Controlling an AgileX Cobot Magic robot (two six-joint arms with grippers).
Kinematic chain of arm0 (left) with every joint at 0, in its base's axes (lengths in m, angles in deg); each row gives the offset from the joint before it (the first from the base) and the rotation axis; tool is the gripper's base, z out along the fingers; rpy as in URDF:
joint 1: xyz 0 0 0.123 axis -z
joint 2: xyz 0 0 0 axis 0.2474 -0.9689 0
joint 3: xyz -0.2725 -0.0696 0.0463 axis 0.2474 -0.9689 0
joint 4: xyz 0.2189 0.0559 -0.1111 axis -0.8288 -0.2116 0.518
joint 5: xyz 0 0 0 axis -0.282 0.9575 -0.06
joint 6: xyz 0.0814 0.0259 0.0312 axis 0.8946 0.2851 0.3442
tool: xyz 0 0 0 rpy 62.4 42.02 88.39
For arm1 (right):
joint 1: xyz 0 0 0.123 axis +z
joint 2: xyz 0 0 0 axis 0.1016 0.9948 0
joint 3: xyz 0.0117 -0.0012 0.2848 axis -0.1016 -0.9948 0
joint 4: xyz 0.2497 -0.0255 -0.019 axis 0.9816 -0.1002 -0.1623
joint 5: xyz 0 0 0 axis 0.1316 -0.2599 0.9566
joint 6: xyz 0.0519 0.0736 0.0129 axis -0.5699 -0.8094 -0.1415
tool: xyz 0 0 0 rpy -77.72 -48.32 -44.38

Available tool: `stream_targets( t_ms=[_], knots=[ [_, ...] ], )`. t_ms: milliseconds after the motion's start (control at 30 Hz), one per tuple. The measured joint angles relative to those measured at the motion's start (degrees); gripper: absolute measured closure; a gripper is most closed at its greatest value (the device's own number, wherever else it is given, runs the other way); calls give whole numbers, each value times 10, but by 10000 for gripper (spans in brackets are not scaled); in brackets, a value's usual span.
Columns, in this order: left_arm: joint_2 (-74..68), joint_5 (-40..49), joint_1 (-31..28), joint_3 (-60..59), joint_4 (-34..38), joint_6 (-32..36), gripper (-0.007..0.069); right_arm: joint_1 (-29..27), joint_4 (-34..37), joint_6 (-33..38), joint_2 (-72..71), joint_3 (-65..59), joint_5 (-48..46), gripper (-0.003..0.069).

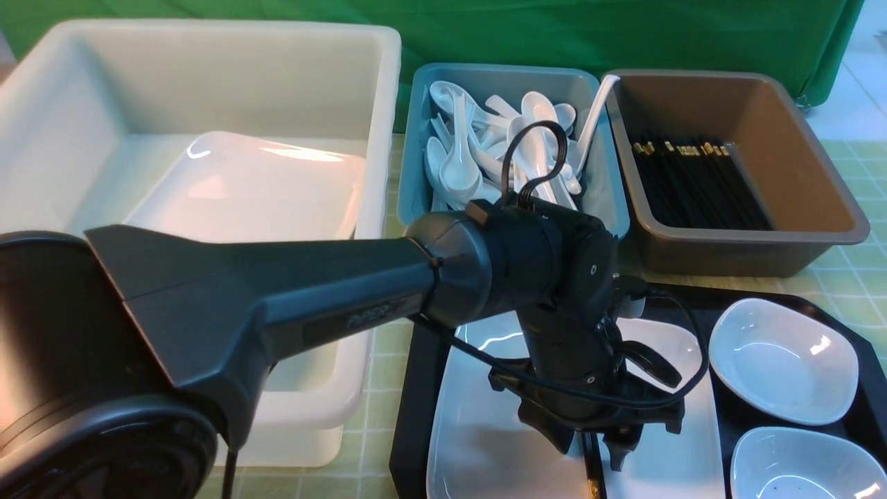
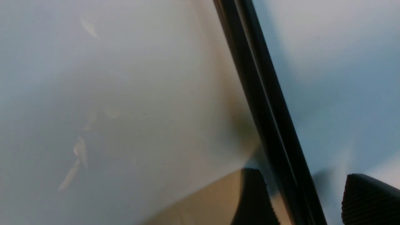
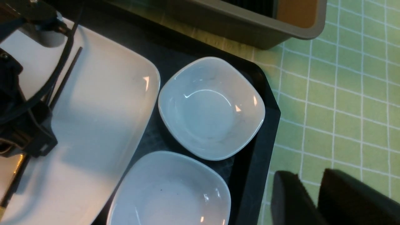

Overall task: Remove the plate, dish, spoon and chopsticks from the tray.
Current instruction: Use the right arm to grab a pair of chopsticks from the plate

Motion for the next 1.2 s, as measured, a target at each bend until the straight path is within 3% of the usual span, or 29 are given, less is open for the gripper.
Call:
stream_targets(
  t_ms=[133, 367, 700, 1200],
  knots=[
    [-2, 5, 15, 2, -26, 0, 363, 0, -1, 6, 0, 0, 3, 506],
    [-2, 22, 28, 2, -65, -1, 598, 0, 0, 14, 0, -1, 4, 501],
    [-4, 72, 29, 34, -103, 6, 610, 0, 0, 14, 0, -1, 5, 489],
    [9, 150, 29, 128, -94, 59, 610, 0, 0, 14, 0, -1, 19, 474]
  ],
)
